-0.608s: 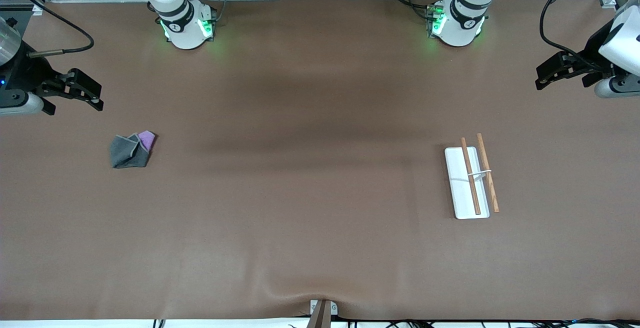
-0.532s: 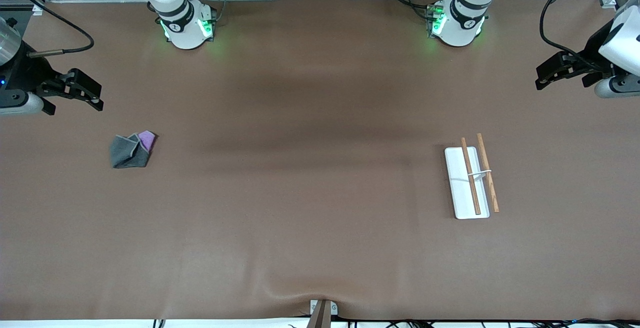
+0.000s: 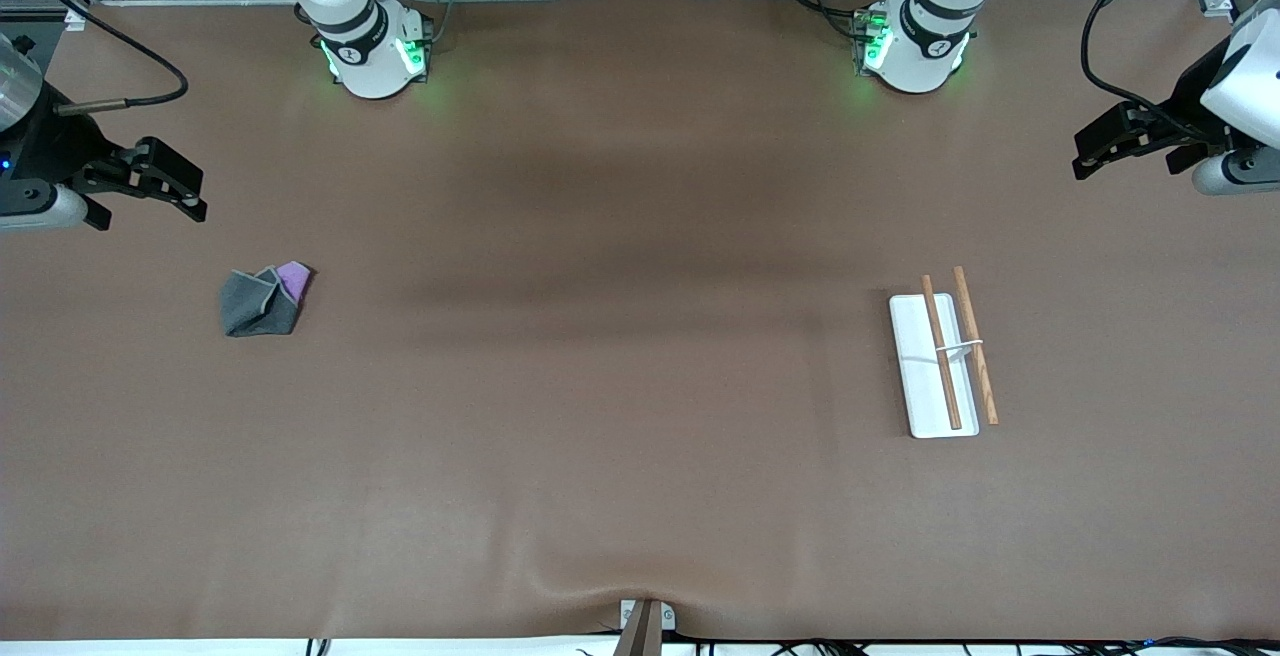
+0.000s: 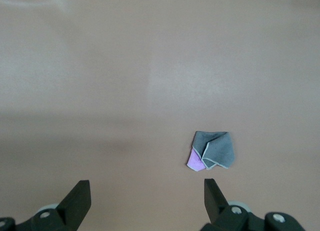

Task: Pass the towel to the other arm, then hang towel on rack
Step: 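Move the right gripper toward the grey-purple towel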

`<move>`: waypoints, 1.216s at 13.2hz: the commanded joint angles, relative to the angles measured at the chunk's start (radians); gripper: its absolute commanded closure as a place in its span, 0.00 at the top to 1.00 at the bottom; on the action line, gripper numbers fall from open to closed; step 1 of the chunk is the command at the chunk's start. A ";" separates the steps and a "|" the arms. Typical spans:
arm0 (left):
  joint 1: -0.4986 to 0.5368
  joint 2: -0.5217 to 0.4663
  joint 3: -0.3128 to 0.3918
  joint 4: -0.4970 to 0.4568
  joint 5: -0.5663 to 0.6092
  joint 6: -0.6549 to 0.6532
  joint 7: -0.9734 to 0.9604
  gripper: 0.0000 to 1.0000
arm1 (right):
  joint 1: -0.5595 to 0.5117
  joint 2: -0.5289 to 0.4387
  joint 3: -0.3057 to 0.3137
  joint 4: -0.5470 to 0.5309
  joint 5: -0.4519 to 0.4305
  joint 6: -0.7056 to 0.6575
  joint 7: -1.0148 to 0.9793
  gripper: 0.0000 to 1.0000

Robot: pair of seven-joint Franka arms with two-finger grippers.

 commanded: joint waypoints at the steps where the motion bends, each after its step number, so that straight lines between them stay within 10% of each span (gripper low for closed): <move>1: 0.006 -0.003 -0.002 0.007 -0.009 -0.020 0.013 1.00 | -0.009 0.014 0.007 0.025 -0.012 -0.016 0.013 1.00; 16: 0.006 -0.005 -0.005 0.001 -0.007 -0.041 0.002 1.00 | -0.070 0.184 0.007 0.020 -0.018 -0.002 0.015 1.00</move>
